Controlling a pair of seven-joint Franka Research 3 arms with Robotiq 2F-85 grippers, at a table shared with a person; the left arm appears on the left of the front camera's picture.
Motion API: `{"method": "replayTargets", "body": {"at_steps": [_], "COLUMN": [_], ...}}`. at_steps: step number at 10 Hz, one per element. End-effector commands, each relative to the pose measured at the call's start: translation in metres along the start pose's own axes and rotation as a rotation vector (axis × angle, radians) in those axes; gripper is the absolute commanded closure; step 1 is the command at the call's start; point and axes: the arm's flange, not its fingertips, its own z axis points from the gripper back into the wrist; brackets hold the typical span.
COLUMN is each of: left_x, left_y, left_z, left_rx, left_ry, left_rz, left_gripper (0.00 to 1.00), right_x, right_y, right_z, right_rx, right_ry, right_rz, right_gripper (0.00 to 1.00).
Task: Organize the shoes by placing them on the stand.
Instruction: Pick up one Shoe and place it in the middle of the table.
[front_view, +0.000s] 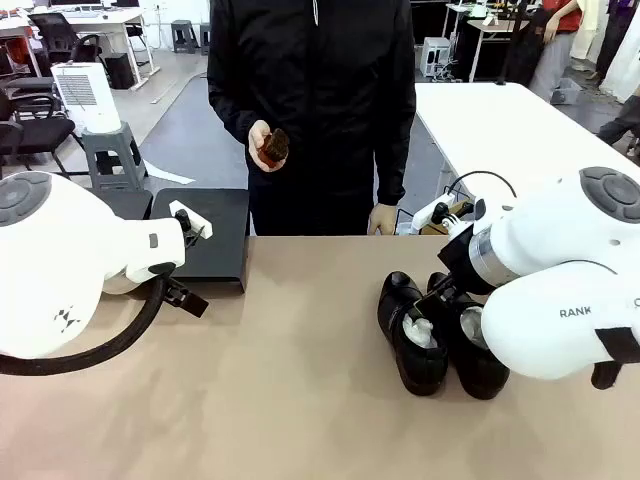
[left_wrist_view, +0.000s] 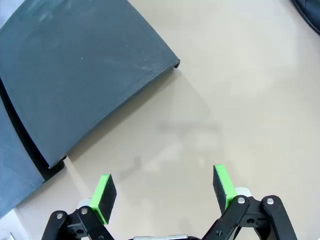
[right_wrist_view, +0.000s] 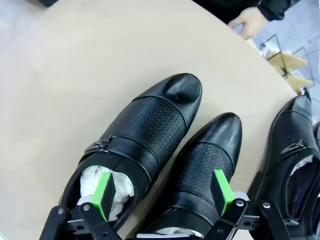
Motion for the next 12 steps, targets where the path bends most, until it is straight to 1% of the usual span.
{"method": "replayTargets", "body": {"at_steps": [1, 12], "left_x": [0.0001, 0.0001], "left_y": [0.0000, 0.0000], "left_z": [0.0001, 0.0001], "left_rx": [0.000, 0.000], "left_ry": [0.000, 0.000], "left_rz": [0.000, 0.000], "left_gripper": [0.00, 0.00], "right_x": [0.0000, 0.0000], "right_y": [0.0000, 0.0000], "right_z": [0.0001, 0.0001], "right_rx": [0.000, 0.000], "right_ry": [0.000, 0.000], "right_rz": [0.000, 0.000], "right_gripper": [0.00, 0.00]}}
